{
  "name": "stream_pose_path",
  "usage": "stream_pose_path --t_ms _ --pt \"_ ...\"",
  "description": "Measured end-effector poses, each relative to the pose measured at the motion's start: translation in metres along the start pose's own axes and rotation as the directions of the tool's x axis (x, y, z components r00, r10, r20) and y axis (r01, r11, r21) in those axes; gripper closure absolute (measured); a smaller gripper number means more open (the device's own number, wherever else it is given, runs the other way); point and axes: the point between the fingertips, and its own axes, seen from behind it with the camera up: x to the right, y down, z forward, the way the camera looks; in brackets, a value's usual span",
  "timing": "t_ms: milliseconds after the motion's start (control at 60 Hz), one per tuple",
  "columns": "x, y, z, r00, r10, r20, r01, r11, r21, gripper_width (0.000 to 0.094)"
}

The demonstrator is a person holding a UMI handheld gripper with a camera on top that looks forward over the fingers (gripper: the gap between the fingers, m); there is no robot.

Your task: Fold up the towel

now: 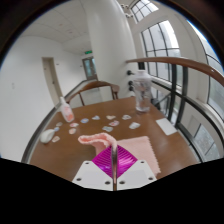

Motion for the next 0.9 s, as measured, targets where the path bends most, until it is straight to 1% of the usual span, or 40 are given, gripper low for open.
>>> stream_pose_path --t_ms 67,133,233,250,267,283,417,433,450,567,700,900 --pt "0.043 0.012 0.005 0.997 0.008 -0.075 -0.011 0.999 -0.032 0.091" --pt "0.074 0.021 0.009 0.991 0.048 -0.122 -0.054 0.998 -0.046 0.0911" --pt "0.096 0.036 0.02 0.987 0.09 -0.133 -0.102 0.991 -0.083 0.0906" --pt "0.099 0.038 0.021 0.987 0.097 -0.132 -0.109 0.99 -0.088 0.0883" --pt "0.102 0.04 0.022 0.986 0.104 -0.131 -0.116 0.989 -0.092 0.0789" --pt "0.105 0.041 0.023 0.985 0.111 -0.135 -0.125 0.987 -0.097 0.08" --pt "0.116 0.041 0.018 0.986 0.11 -0.129 -0.121 0.989 -0.081 0.0159" --pt "0.118 0.04 0.016 0.986 0.104 -0.132 -0.115 0.99 -0.077 0.0136" --pt "0.119 0.039 0.014 0.986 0.097 -0.134 -0.108 0.991 -0.073 0.0163" --pt "0.122 0.03 -0.01 0.989 0.031 -0.145 -0.037 0.998 -0.043 0.0116" --pt "0.107 0.021 -0.052 0.993 0.009 -0.114 -0.008 1.0 0.007 0.0104" --pt "0.071 0.01 -0.141 0.988 -0.108 -0.112 0.123 0.982 0.141 0.0107"
